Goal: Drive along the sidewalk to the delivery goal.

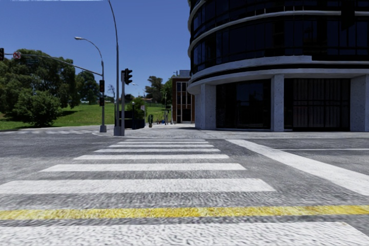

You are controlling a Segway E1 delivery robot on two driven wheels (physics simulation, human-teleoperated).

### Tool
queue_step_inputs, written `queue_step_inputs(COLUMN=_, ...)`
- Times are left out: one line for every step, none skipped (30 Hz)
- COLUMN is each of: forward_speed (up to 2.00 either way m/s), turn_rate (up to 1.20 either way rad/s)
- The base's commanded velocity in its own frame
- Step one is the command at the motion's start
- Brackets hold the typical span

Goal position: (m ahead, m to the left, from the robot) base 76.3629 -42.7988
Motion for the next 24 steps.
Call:
queue_step_inputs(forward_speed=2.00, turn_rate=0.33)
queue_step_inputs(forward_speed=2.00, turn_rate=0.20)
queue_step_inputs(forward_speed=2.00, turn_rate=0.20)
queue_step_inputs(forward_speed=2.00, turn_rate=0.14)
queue_step_inputs(forward_speed=2.00, turn_rate=0.13)
queue_step_inputs(forward_speed=2.00, turn_rate=0.01)
queue_step_inputs(forward_speed=2.00, turn_rate=0.00)
queue_step_inputs(forward_speed=2.00, turn_rate=0.00)
queue_step_inputs(forward_speed=2.00, turn_rate=0.00)
queue_step_inputs(forward_speed=2.00, turn_rate=0.00)
queue_step_inputs(forward_speed=2.00, turn_rate=0.00)
queue_step_inputs(forward_speed=2.00, turn_rate=0.00)
queue_step_inputs(forward_speed=2.00, turn_rate=0.00)
queue_step_inputs(forward_speed=2.00, turn_rate=0.00)
queue_step_inputs(forward_speed=2.00, turn_rate=0.00)
queue_step_inputs(forward_speed=2.00, turn_rate=0.00)
queue_step_inputs(forward_speed=2.00, turn_rate=0.00)
queue_step_inputs(forward_speed=2.00, turn_rate=0.00)
queue_step_inputs(forward_speed=2.00, turn_rate=0.00)
queue_step_inputs(forward_speed=2.00, turn_rate=0.00)
queue_step_inputs(forward_speed=2.00, turn_rate=0.00)
queue_step_inputs(forward_speed=2.00, turn_rate=0.00)
queue_step_inputs(forward_speed=2.00, turn_rate=0.00)
queue_step_inputs(forward_speed=2.00, turn_rate=0.00)
